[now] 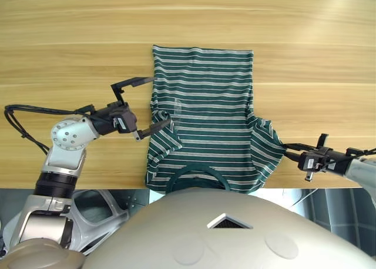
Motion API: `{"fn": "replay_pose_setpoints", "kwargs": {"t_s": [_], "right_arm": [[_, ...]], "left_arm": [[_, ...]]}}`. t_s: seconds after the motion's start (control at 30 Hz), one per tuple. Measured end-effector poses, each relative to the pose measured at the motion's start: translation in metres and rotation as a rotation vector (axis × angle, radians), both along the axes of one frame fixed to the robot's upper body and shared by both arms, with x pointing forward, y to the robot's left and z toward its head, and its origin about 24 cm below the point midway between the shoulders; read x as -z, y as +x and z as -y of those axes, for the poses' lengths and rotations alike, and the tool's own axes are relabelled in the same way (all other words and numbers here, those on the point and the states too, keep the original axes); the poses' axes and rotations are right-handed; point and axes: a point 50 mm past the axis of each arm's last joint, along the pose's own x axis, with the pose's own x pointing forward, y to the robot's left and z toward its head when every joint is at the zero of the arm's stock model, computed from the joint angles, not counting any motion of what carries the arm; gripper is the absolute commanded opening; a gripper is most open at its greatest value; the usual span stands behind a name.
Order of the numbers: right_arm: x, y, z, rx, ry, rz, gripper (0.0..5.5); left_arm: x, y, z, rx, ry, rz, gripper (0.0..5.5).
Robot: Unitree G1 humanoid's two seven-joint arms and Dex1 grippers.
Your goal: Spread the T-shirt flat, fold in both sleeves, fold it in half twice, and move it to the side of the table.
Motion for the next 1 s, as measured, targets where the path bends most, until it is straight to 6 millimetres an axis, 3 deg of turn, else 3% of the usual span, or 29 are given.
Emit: {"fn": "replay_pose_setpoints", "kwargs": {"t_s": [0.07,0.37,1.0], "right_arm": [[0.000,-0.001,0.000,0.001,-0.001,-0.003,0.06],[-0.020,0.010,-0.001,0.001,0.045,0.104,0.06],[-0.037,0.021,-0.047,-0.271,0.067,0.133,0.06]], "left_arm": [[0.000,0.000,0.000,0.000,-0.001,0.000,5.40],[0.000,0.000,0.001,0.000,-0.006,0.000,5.40],[0.001,0.000,0.003,0.003,-0.001,0.001,5.40]]}}
